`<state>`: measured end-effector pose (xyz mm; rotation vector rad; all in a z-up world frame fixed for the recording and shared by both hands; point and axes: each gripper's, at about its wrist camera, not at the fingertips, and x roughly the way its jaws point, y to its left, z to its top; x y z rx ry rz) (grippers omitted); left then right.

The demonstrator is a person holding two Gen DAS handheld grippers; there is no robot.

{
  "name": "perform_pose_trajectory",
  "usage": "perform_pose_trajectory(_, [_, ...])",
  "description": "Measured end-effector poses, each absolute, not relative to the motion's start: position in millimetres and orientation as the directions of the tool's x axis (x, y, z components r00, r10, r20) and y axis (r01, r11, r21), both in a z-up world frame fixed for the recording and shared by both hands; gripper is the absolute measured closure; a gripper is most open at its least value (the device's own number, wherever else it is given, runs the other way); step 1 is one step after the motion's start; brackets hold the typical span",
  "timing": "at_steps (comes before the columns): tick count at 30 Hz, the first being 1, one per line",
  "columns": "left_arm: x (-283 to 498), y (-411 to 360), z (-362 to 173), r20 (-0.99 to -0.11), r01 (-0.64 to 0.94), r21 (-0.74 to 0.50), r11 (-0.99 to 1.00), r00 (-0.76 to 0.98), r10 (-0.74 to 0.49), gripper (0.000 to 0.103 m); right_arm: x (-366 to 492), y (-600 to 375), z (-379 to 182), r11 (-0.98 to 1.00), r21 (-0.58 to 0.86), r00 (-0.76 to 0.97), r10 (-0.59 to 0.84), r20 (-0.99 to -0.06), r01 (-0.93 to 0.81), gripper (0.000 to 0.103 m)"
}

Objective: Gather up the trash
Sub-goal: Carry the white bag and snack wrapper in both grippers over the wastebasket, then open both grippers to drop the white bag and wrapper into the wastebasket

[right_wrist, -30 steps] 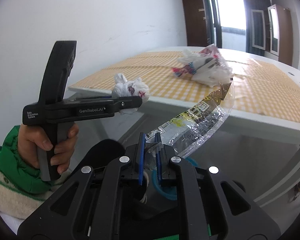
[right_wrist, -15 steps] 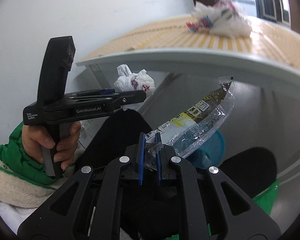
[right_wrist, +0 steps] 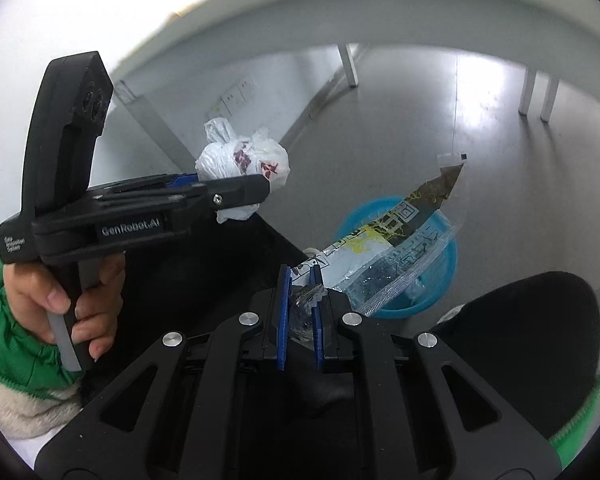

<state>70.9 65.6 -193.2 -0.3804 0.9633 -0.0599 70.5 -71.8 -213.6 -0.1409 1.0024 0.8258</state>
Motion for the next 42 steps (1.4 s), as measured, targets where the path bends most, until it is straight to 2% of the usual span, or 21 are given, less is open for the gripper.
perform_pose_trajectory(9, [118,79,-237,-0.825,-0.193,-0.389,0.901,0.508,-0.248,0.057,103,-53,-258,0.705,0.329,0.162,0.532,-0.831,-0.628,0.094])
perform_pose_trajectory(12, [130,85,-254,-0.837,-0.225,-0.404,0.887,0.481,-0.259,0.057,101,-46,-264,0.711,0.298,0.166,0.504,-0.848,-0.637,0.094])
perform_pose_trajectory(15, [139,86,-261,-0.839,-0.241,-0.427,0.872,0.465,-0.282,0.057,110,-39,-279,0.706,0.328,0.113,0.5,-0.859,-0.628,0.094])
perform_pose_trajectory(28, [186,95,-303,-0.887,-0.313,-0.397,0.863,0.373,-0.273,0.057,162,-23,-323,0.708,0.37,-0.001,0.463,-0.887,-0.602,0.094])
perform_pose_trajectory(42, [247,106,-376,-0.928,-0.424,-0.363,0.829,0.242,-0.282,0.056,207,-23,-347,0.734,0.415,-0.083,0.444,-0.892,-0.537,0.094])
